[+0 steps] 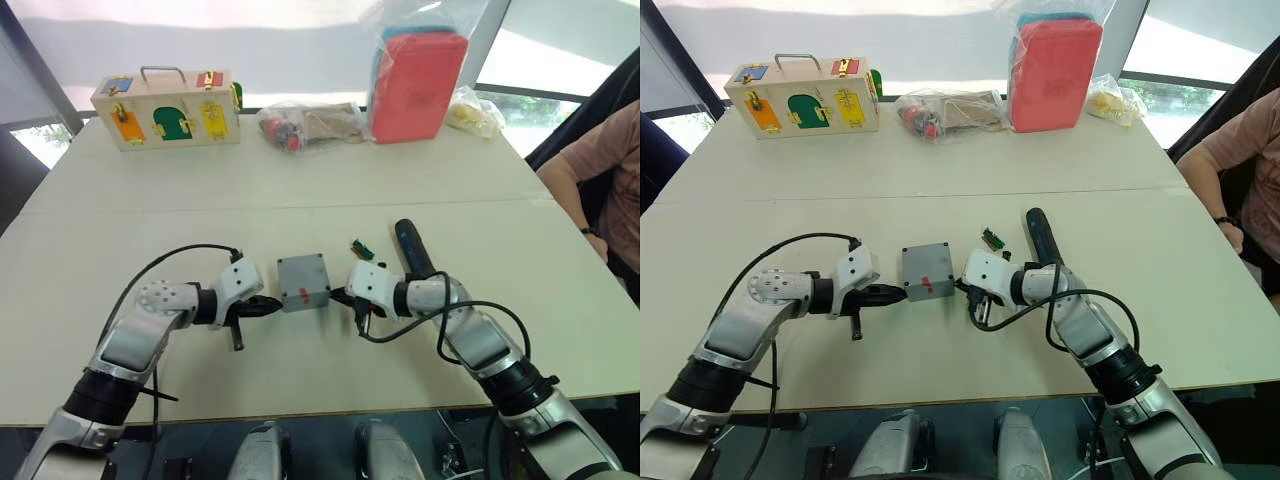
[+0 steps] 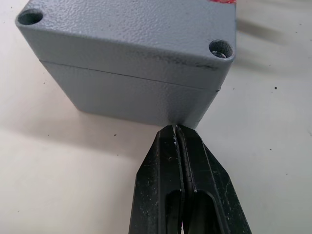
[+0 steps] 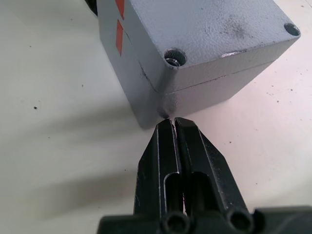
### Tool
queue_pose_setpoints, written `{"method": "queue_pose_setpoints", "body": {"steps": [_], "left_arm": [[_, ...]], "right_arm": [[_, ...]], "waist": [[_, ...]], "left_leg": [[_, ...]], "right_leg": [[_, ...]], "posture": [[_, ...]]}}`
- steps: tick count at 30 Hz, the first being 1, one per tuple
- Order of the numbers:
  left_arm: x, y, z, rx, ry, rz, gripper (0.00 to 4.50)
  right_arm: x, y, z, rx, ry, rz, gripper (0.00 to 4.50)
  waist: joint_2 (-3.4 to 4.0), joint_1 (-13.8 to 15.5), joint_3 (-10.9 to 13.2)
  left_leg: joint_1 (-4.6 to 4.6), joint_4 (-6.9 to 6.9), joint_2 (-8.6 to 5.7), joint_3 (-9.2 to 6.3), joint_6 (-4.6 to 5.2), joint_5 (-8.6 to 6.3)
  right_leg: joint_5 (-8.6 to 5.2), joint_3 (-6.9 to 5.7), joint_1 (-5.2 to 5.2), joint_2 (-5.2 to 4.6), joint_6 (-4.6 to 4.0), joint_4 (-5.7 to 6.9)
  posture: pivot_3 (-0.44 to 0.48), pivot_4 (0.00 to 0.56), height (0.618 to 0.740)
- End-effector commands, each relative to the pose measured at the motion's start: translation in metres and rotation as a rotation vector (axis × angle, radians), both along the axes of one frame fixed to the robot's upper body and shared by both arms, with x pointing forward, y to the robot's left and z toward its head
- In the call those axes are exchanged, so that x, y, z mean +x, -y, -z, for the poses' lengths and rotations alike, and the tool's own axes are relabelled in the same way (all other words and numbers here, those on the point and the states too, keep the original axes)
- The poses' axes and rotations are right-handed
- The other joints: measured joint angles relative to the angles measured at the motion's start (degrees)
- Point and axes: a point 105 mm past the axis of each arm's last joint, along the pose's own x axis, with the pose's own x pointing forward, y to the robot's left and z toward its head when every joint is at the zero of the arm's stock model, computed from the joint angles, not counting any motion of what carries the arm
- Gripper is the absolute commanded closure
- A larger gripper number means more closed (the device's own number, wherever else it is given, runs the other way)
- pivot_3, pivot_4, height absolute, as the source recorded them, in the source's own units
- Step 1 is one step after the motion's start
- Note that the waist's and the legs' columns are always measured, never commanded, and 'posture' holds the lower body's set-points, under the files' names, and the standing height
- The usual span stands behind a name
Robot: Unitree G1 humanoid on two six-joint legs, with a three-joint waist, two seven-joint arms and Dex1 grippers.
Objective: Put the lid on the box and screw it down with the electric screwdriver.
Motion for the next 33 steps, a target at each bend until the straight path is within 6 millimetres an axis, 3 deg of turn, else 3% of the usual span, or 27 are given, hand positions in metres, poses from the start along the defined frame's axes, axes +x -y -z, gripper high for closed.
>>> {"method": "queue_pose_setpoints", "body": {"steps": [1, 8, 11, 15, 20, 23, 26, 33], "left_arm": [[0.003, 0.006, -0.016, -0.020, 0.064, 0.027, 4.50], [0.003, 0.000, -0.016, -0.007, 0.063, 0.020, 4.50], [-0.007, -0.008, -0.023, 0.009, 0.065, 0.038, 4.50], [-0.020, -0.021, -0.040, 0.015, 0.067, 0.053, 4.50], [-0.032, -0.027, -0.061, -0.007, 0.080, 0.091, 4.50], [-0.033, -0.021, -0.088, -0.046, 0.140, 0.118, 4.50], [-0.032, -0.015, -0.100, -0.081, 0.166, 0.130, 4.50], [-0.027, -0.003, -0.110, -0.110, 0.196, 0.147, 4.50]], "right_arm": [[-0.011, -0.020, -0.018, 0.053, 0.040, -0.101, 4.45], [-0.014, -0.021, -0.017, 0.047, 0.031, -0.113, 4.45], [-0.010, -0.011, -0.020, 0.015, 0.064, -0.087, 4.45], [-0.009, 0.011, -0.039, 0.038, 0.079, -0.026, 4.45], [-0.016, 0.023, -0.064, 0.162, 0.039, 0.067, 4.45], [-0.013, 0.049, -0.065, 0.181, 0.012, 0.246, 3.69], [-0.016, 0.060, -0.061, 0.217, -0.052, 0.338, 2.47], [-0.023, 0.078, -0.053, 0.252, -0.146, 0.492, 2.47]], "waist": [[0.00, 0.0, 0.0], [0.00, 0.0, 0.0], [0.01, 0.0, 0.0], [0.02, 0.0, 0.0], [0.00, 0.2, 0.0], [-0.01, 0.5, 0.0], [-0.01, 0.5, 0.0], [-0.01, 0.1, 0.0]], "left_leg": [[0.00, 0.00, 0.00, 0.00, 0.00, 0.00], [-0.01, 0.00, 0.00, 0.00, 0.00, 0.00], [-0.04, 0.00, 0.01, 0.00, 0.00, 0.00], [-0.55, 0.05, 0.05, 0.01, -0.07, 0.04], [-0.56, 0.05, 0.08, -0.01, -0.12, 0.07], [-0.55, 0.05, 0.07, -0.02, -0.13, 0.08], [-0.55, 0.06, 0.03, 0.01, -0.13, 0.08], [-0.54, 0.06, -0.07, 0.00, -0.13, 0.08]], "right_leg": [[0.00, 0.00, 0.00, 0.00, 0.00, 0.00], [0.00, 0.00, 0.00, 0.00, 0.00, 0.00], [0.00, 0.00, -0.04, 0.00, 0.00, 0.00], [0.01, 0.03, -0.68, -0.01, 0.00, 0.18], [0.01, 0.00, -0.67, -0.01, 0.00, 0.21], [0.00, 0.00, -0.65, -0.01, -0.02, 0.20], [0.01, 0.02, -0.63, -0.01, -0.02, 0.19], [0.01, 0.01, -0.64, 0.02, -0.01, 0.20]], "posture": [[0.000, 0.150, 0.730], [0.000, 0.150, 0.730], [0.000, 0.150, 0.730], [0.000, 0.150, 0.730], [0.000, 0.150, 0.730], [0.000, 0.150, 0.730], [0.000, 0.150, 0.730], [0.000, 0.150, 0.730]]}}
